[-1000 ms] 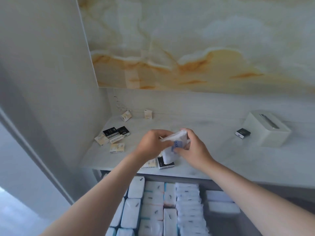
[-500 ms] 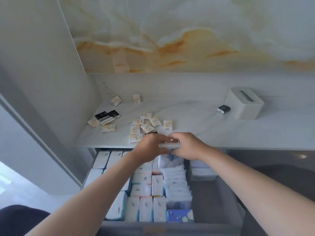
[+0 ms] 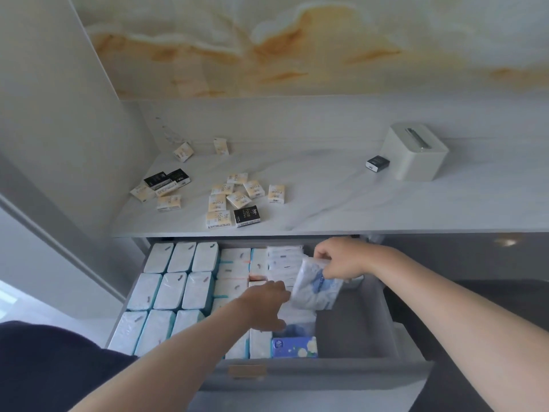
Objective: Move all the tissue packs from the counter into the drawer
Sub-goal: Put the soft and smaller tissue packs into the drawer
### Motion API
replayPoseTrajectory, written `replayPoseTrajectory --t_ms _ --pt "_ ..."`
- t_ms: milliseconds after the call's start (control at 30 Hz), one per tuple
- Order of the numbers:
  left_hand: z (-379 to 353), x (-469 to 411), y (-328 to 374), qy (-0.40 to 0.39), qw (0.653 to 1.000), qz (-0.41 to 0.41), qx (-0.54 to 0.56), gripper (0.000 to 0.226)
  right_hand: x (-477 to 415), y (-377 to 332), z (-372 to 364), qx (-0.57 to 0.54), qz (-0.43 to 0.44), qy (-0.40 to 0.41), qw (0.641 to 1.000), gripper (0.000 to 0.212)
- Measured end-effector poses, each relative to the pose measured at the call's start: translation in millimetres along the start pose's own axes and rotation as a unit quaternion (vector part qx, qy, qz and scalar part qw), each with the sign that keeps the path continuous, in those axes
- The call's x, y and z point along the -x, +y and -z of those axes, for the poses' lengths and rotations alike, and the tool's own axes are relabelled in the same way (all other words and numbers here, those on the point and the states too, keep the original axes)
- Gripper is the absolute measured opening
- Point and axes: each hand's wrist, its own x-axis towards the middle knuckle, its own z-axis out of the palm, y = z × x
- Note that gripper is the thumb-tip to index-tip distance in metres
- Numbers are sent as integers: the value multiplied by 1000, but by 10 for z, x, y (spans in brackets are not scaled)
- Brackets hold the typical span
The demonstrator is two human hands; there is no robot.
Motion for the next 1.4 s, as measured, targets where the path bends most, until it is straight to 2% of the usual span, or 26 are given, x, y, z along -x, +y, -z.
replayPoseTrajectory --t_ms 67,133,267,367,567,633,700,800,900,1000,1133,1233,1333,1400 --pt "-138 -71 45 12 998 -11 -65 73 42 16 -18 -5 -1 -14 1000 11" --pt "-207 -143 44 34 994 -11 -106 74 73 18 -39 -5 0 -25 1000 12" --pt "-219 -234 51 63 989 1 -131 44 33 -1 -136 5 20 -38 999 13" --pt "-203 -274 31 58 991 23 -118 33 -33 -56 -234 9 27 -54 998 12" --pt "-155 -248 -126 87 994 33 -60 39 -159 -190 -594 88 58 -91 990 7" --pt "-170 -223 -130 97 993 34 -57 36 -206 -221 -821 64 51 -80 993 11" --pt "-202 -215 -133 101 993 40 -46 39 -252 -224 -1079 33 48 -72 996 7" --pt "-191 -203 -182 89 995 37 3 55 -301 -212 -1325 18 40 -99 994 6" --pt "-162 -182 -241 69 997 26 20 54 -325 -201 -1201 9 25 -149 988 5" --pt "-165 -184 -216 80 997 18 15 48 -320 -127 -1055 24 4 -117 993 13" --pt "-116 -202 -148 111 994 -1 0 49 -294 -129 -1333 56 -14 -86 995 24" --pt "-114 -185 -155 86 996 0 -24 49 -346 -145 -1523 50 -32 -64 996 20" --pt "-185 -181 -170 71 997 9 -38 50 -321 -183 -1317 59 -27 -41 997 24" --pt "-221 -182 -151 60 998 8 -31 51 -316 -160 -1109 88 -43 10 995 21"
